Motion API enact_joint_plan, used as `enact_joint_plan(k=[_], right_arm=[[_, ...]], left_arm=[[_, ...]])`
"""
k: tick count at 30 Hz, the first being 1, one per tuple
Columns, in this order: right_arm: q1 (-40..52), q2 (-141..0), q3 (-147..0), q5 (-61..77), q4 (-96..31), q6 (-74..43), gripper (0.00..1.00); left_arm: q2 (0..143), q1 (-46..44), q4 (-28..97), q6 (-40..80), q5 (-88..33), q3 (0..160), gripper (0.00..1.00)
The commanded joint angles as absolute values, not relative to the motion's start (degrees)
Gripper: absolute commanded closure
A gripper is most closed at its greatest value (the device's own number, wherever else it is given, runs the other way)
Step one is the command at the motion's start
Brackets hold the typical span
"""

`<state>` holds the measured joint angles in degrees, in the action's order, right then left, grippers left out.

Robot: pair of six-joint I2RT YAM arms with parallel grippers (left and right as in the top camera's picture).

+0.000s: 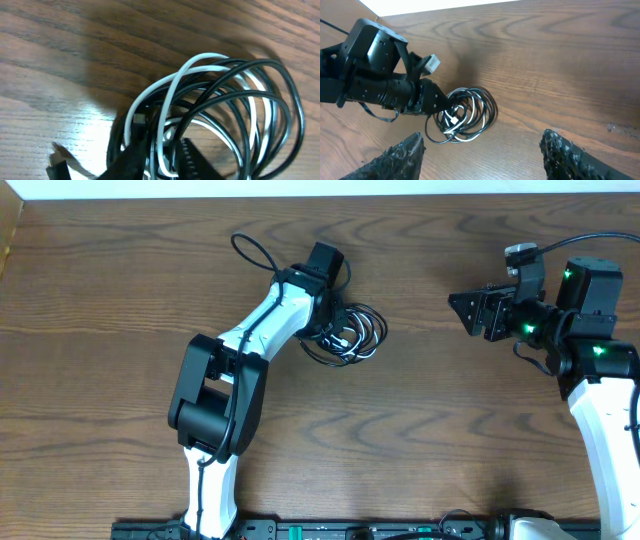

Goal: Untangle cables
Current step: 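Move both grippers forward over the tangled black and white cables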

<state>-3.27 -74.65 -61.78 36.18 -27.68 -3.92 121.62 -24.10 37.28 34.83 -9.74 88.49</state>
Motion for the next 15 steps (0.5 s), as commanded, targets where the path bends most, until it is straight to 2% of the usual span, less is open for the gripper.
enact_joint_plan(k=[1,7,15], right_arm=[[-3.3,-75.0,-62.8,36.0,-27.9,-4.2,0.28],[-3.3,-75.0,-62.8,34.4,-29.1,-4.2,0.25],[-2.1,-75.0,-62.8,34.5,-27.9,-5.1,0.25]], left_arm=[[122.5,-24.0,37.6,36.8,-6.7,86.7,0.92],[119.5,-24.0,37.9,33.1,-6.8,88.2,0.93],[102.4,-24.6,36.0,33.4,-11.6,88.8,0.93]])
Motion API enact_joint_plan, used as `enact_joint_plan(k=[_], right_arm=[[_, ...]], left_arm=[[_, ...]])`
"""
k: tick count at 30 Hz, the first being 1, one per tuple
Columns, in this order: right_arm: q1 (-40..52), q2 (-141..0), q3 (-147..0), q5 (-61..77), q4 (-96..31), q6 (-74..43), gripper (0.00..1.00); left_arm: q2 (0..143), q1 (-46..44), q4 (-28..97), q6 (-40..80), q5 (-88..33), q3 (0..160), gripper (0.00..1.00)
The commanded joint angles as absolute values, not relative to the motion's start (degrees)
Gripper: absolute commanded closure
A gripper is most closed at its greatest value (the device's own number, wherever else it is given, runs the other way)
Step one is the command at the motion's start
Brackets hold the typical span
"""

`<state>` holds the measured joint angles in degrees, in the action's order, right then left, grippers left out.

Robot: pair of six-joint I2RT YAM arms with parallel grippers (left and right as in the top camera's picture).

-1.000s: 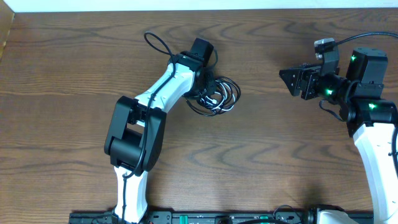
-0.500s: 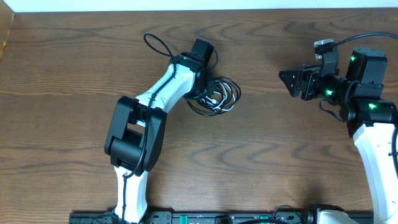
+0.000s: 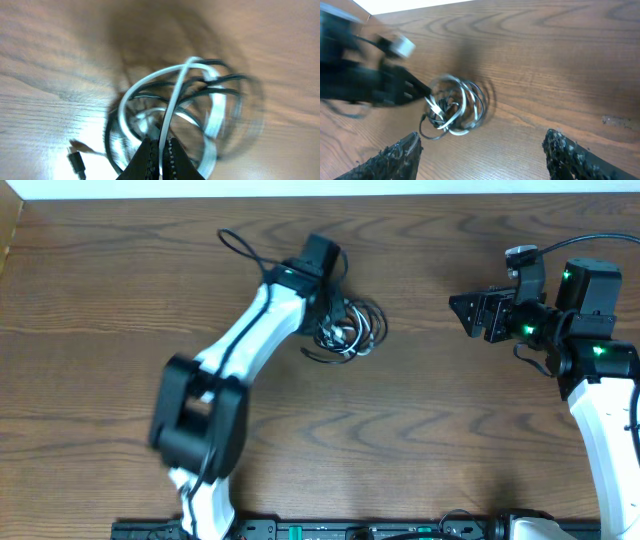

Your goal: Untangle cables

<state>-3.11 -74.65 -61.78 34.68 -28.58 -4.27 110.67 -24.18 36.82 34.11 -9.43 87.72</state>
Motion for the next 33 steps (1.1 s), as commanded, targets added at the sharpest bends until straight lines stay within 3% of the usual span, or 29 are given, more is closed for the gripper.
enact_joint_plan(k=[1,7,15,21,28,33], right_arm=[[-1.5,-75.0,-62.8,34.5,-27.4,-5.1,0.24],[2.3,-75.0,-62.8,34.4,-22.6,-7.0,0.23],[6.5,-77.5,-62.8,34.5,-16.8,-11.7,0.25],[8.6,-81.9,-62.8,35.8,-13.9,-13.8,0.27],[9.0,-84.6,-62.8,36.1,-13.3,-14.3,0.3],[9.0,-85.0,-62.8,34.4,-13.2,-14.1,0.26]], left_arm=[[100.5,-24.9,35.7,34.2,-11.9,88.8,0.93],[92.9,-25.8,34.5,38.7,-14.3,88.8,0.93],[90.8,-25.7,29.1,39.3,-28.0,88.8,0.92],[90.8,-25.7,22.7,34.0,-40.9,88.9,0.93],[90.8,-24.7,21.6,31.1,-43.4,88.9,0.93],[90.7,-21.2,14.0,40.3,-48.4,88.9,0.92]])
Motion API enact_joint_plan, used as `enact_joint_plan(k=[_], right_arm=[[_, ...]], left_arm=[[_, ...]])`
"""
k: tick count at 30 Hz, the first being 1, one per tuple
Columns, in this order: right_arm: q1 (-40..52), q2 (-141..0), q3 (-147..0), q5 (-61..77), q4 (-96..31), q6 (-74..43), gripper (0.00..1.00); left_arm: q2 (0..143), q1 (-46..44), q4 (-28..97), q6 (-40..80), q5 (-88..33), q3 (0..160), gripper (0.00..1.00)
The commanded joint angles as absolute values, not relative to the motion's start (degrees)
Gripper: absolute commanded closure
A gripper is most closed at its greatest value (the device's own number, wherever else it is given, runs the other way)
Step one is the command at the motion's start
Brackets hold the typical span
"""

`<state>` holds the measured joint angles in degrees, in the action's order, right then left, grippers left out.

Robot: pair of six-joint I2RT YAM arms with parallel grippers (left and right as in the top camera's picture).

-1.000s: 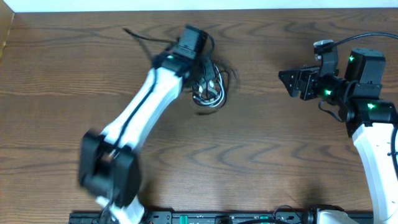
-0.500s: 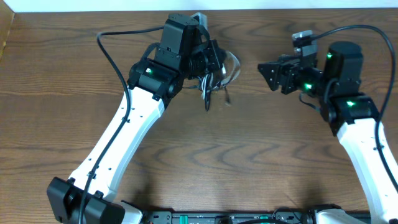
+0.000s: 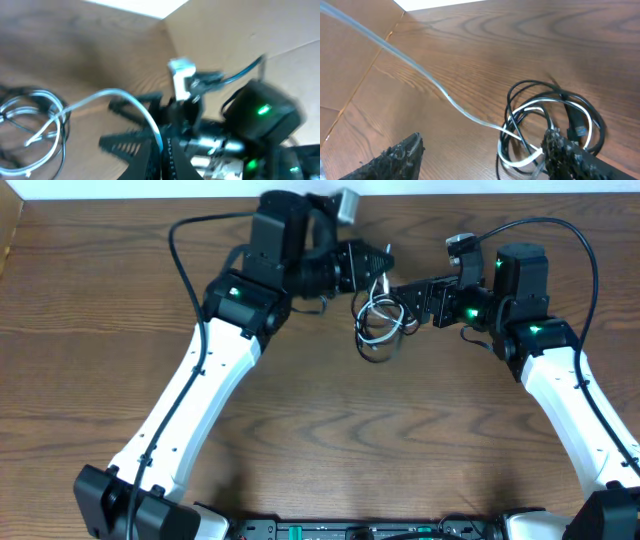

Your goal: Untangle cables

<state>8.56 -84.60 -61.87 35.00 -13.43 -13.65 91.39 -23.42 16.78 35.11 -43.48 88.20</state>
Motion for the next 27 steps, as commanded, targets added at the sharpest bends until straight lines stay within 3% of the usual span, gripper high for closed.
enact_joint_plan(k=[1,8,16,23,27], right_arm=[[9.0,-85.1,-62.8,34.4,-13.2,-14.1,0.26],[9.1,-88.2,-62.8,34.5,-13.2,-14.1,0.27],[9.1,-90.1,-62.8,34.4,-12.2,-13.0,0.26],[11.0,-91.9,-62.8,34.4,-9.8,-12.5,0.31],[13.3,-94.0,-62.8,33.4,-7.7,-12.3,0.43]], left_arm=[[90.6,-20.4,11.5,42.6,-50.0,88.9,0.93],[90.5,-16.6,-10.4,57.3,-59.7,88.9,0.93],[90.5,-16.3,-26.5,66.3,-60.1,88.9,0.93],[90.2,-16.3,-26.9,65.8,-56.4,88.9,0.93],[90.2,-16.3,-19.3,59.0,-53.9,88.9,0.93]])
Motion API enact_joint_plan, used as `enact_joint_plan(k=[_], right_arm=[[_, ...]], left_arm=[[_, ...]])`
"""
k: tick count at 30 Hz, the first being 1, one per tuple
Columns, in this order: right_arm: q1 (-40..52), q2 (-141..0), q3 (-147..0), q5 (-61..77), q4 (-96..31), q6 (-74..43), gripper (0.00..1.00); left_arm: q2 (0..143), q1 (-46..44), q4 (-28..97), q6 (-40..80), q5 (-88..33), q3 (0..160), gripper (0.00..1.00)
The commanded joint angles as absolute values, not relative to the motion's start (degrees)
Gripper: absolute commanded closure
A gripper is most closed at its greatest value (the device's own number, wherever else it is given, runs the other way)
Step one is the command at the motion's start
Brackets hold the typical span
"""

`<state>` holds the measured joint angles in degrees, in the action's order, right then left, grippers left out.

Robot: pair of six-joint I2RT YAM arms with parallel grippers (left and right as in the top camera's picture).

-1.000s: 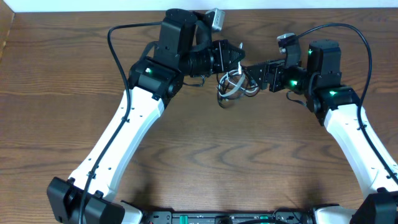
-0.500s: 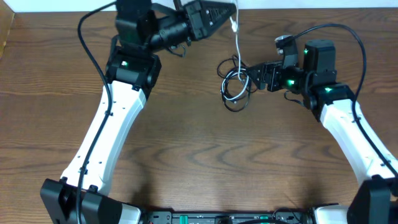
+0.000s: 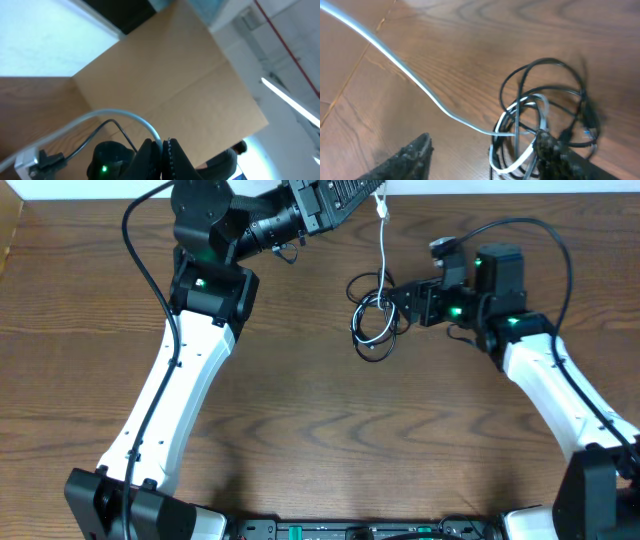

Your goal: Untangle cables

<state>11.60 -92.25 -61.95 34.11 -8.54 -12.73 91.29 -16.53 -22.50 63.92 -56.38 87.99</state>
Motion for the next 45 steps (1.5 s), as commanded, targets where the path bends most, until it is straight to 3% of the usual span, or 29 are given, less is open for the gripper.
enact_joint_plan(k=[1,10,23,35,45], right_arm=[[13.6,-94.4,-62.8,32.5,-7.4,-13.0,0.45],[14.0,-99.2,-62.8,27.1,-7.0,-17.4,0.52],[14.8,-104.6,-62.8,24.9,-7.9,-22.0,0.66],[17.7,-104.6,-62.8,22.4,-7.0,-23.8,0.66],[20.7,-104.6,-62.8,24.6,-2.4,-23.5,0.57]], left_arm=[[90.2,-16.3,-15.3,56.3,-52.6,88.9,0.93],[90.1,-16.3,25.2,33.6,-28.7,88.9,0.93],[90.1,-16.3,51.4,30.0,6.5,88.9,0.93],[86.3,-16.3,54.1,24.5,10.8,90.5,0.92],[68.4,-16.3,45.9,24.0,11.3,93.6,0.92]])
